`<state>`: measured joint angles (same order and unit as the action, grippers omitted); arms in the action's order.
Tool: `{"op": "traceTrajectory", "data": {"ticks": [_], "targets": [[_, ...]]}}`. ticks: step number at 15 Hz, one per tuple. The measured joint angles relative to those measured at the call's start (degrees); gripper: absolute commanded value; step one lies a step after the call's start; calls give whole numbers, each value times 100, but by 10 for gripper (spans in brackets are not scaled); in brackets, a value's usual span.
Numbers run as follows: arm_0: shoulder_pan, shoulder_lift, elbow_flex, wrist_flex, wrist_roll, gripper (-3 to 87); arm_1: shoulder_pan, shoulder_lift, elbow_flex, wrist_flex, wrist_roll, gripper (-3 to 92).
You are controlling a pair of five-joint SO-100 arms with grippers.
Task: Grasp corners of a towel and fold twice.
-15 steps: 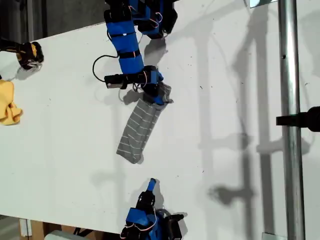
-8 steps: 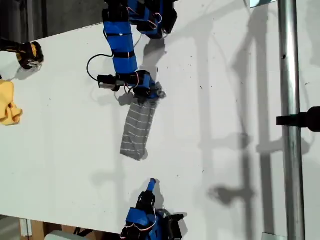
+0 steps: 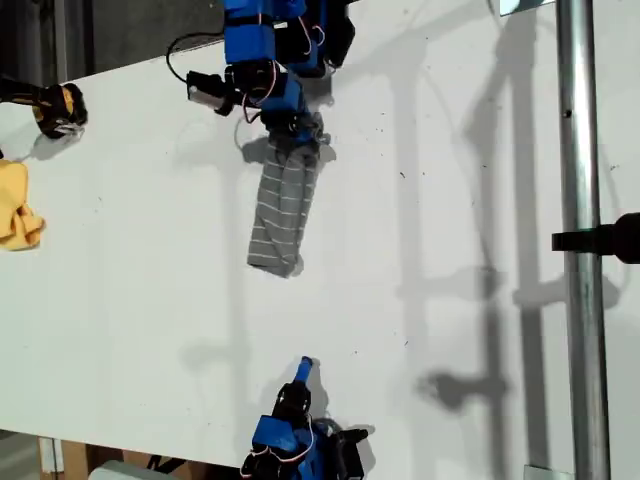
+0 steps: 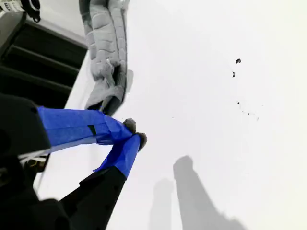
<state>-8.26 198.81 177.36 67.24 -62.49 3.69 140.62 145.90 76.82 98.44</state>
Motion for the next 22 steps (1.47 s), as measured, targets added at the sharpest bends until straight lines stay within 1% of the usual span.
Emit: {"op": "traceTrajectory", "data": {"ticks": [1,2,3,5,6,8,11,13,15,19,20,21,22], "targets": [[0,0,0,0,0,-21,-193,246,9,114,62,-1],[0,0,0,0,0,-21,-193,299,0,97,62,-1],[0,0,0,0,0,-21,-149,255,-62,-44,-105,-1],[0,0,0,0,0,-21,193,35,-475,-527,-861,-1],[0,0,0,0,0,-21,413,-123,-686,-949,-1283,-1],[0,0,0,0,0,-21,756,-738,-1274,-1521,-1925,-1],[0,0,-9,0,0,-21,914,-2092,-2347,-2215,-2549,-1],[9,0,-9,0,0,-21,914,-3050,-3059,-2593,-2848,-1],[26,0,-9,0,0,-21,896,-4052,-3946,-2777,-3041,-1],[26,0,-9,0,0,-21,800,-5801,-4957,-3349,-3111,-1],[26,0,-9,0,0,-21,765,-6258,-5229,-3463,-3111,56],[26,0,-9,0,0,-21,747,-6715,-5520,-3516,-3111,187],[26,0,-9,0,0,-21,729,-7163,-5880,-3524,-3111,221]]}}
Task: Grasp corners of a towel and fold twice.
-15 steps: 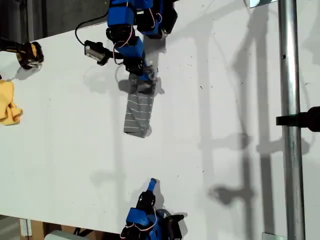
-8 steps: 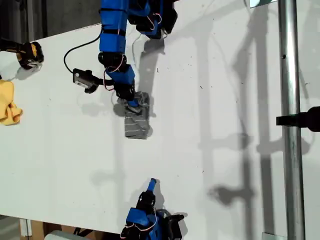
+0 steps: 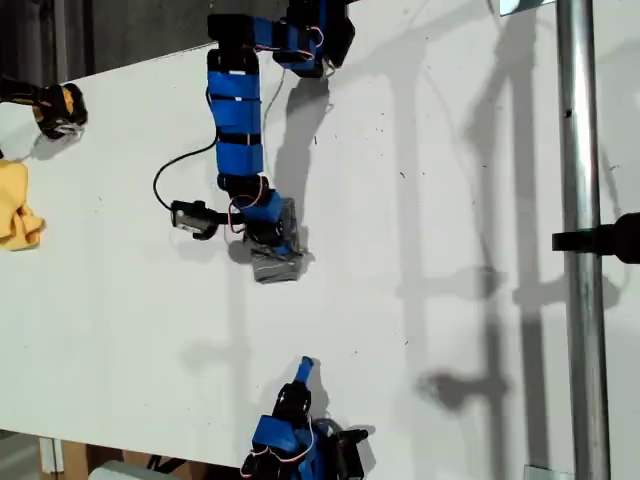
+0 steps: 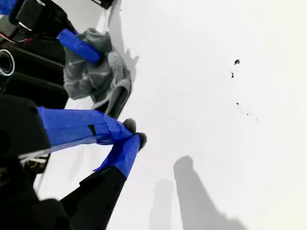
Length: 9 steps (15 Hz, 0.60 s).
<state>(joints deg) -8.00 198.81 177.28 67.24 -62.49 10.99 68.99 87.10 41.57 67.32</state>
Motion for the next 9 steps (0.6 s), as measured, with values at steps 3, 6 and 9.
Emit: {"op": "traceTrajectory", "data": {"ticks": [3,6,9], "targets": [[0,0,0,0,0,-21,-9,-202,-554,281,0,215],[0,0,0,0,0,-21,9,97,-712,905,-167,215],[0,0,0,0,-18,-21,88,976,-738,1090,-352,215]]}}
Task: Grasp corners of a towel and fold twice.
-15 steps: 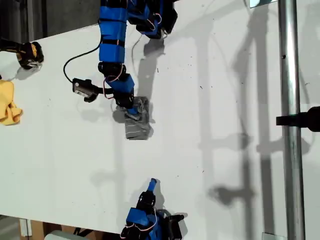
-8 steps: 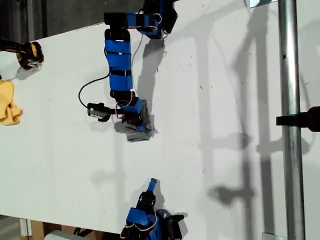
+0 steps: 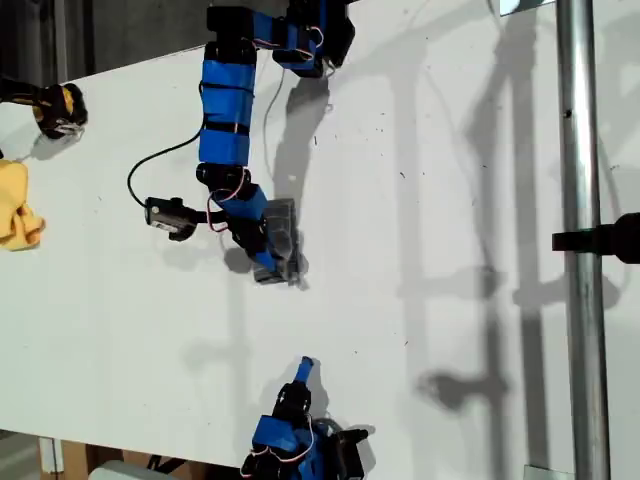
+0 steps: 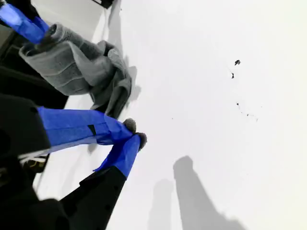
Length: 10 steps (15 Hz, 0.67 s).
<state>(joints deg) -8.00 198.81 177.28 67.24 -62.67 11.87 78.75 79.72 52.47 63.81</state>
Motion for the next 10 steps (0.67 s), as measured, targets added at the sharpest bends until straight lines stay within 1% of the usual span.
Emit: {"op": "traceTrajectory", "data": {"ticks": [4,6,7,8,9,10], "targets": [[0,0,0,0,0,-20,62,677,0,-97,-211,214],[0,0,0,0,0,-4,62,1090,70,-114,-211,114],[0,0,0,0,0,-12,132,1582,457,-114,-220,86],[0,0,0,0,0,-19,220,2039,879,-114,-255,28],[0,0,0,0,0,-21,316,2619,1433,-79,-246,3],[0,0,0,0,-9,-21,404,3296,2065,18,-211,-1]]}}
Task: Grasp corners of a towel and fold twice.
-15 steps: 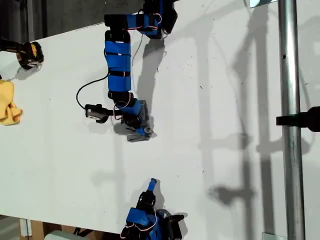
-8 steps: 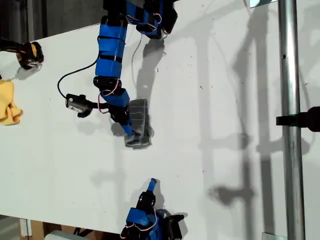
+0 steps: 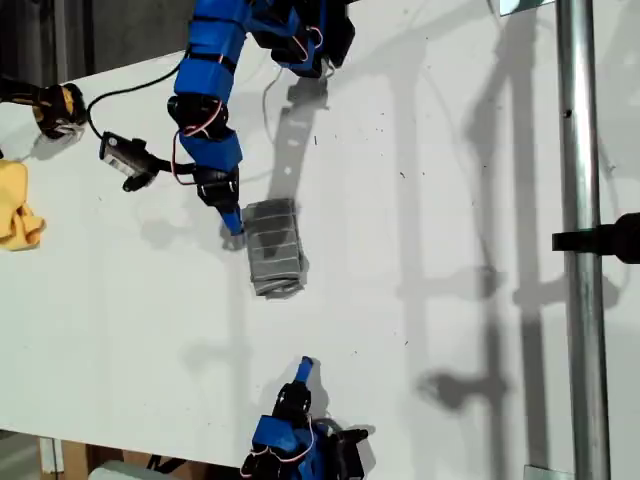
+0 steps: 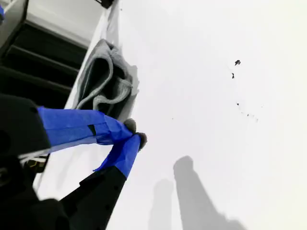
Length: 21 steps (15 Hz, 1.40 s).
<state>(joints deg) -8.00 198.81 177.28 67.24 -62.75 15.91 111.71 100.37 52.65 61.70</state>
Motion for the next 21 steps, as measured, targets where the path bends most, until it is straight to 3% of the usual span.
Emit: {"op": "traceTrajectory", "data": {"ticks": [5,7,9,11,13,17,21], "targets": [[123,0,88,-343,-237,-20,70,4210,3665,457,896,-1],[176,0,114,-325,-334,-20,-202,5977,5019,1011,1397,-1],[158,0,114,44,-633,-20,-229,7392,5625,1881,1767,-1],[193,0,114,220,-800,-20,-325,7567,5959,2364,2127,2],[141,0,114,598,-1046,-20,-316,7629,6574,2549,2426,87],[97,0,114,659,563,-20,-668,7682,6636,2856,2558,87],[105,0,114,659,747,-20,-1151,7682,6636,2874,2531,87]]}}
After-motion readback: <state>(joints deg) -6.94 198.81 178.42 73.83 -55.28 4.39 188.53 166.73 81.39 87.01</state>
